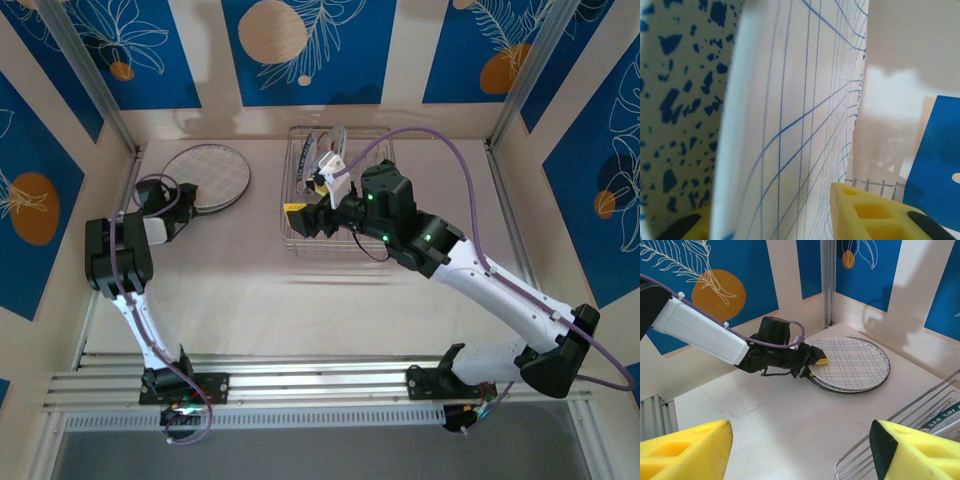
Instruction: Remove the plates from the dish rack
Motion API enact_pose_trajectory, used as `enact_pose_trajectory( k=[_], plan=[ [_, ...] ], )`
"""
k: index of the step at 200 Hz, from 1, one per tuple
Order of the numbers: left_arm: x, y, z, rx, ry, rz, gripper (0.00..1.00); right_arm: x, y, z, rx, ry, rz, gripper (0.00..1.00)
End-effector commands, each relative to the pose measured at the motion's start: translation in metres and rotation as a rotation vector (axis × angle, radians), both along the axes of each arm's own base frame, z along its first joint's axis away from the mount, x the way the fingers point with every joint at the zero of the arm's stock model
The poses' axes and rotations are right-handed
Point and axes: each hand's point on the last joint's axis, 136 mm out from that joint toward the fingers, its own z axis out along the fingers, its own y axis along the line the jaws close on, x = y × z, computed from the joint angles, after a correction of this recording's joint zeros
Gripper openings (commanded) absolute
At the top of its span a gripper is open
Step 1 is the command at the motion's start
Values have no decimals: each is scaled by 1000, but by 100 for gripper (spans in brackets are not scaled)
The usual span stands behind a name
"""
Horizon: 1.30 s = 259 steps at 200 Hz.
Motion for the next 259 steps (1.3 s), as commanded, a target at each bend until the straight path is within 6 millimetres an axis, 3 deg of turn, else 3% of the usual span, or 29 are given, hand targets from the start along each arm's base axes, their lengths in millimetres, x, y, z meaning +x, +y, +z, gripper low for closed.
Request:
enact_pose_trajectory(
  k=[1,63,259],
  plan=[
    [3,6,32,35,-37,-19,35,-1,-5,23,50,-28,-12,74],
    [-1,7,36,50,40,-34,37,-3,-6,21,54,-16,-17,74],
    [-30,16,17,103,299,-58,44,-6,-10,19,59,-9,-28,74]
  ],
)
